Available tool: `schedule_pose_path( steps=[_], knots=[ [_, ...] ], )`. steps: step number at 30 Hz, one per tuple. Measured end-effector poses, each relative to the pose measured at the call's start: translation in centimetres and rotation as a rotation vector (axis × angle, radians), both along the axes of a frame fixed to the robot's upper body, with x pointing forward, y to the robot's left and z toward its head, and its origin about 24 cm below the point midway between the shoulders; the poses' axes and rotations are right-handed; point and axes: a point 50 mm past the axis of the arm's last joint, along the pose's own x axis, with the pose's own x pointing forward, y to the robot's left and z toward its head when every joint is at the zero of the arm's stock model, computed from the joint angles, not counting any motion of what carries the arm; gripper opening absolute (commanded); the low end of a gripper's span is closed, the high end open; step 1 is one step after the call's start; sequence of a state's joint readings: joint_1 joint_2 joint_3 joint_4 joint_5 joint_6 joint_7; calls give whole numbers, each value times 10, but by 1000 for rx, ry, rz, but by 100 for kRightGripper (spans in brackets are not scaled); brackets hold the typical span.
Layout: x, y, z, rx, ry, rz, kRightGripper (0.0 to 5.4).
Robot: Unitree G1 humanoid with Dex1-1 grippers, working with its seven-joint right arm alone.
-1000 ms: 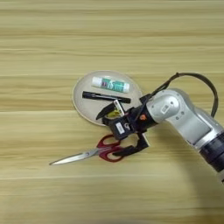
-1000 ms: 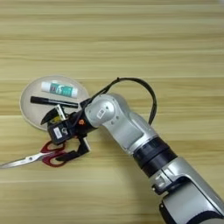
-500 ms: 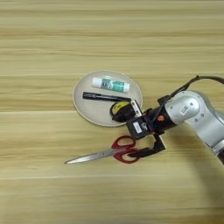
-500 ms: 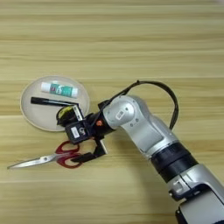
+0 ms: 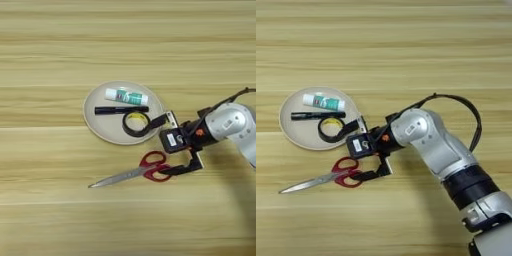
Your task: Move the objects on the table
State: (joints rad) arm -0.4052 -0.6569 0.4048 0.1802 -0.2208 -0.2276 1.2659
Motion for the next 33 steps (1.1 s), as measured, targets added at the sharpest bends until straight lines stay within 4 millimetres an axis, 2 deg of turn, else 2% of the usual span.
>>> schedule_pose_path(
  steps=[11, 33],
  knots=[
    [7, -13, -2, 3, -12, -80, 536],
    [37, -46, 2, -65, -105, -252, 536]
  ],
)
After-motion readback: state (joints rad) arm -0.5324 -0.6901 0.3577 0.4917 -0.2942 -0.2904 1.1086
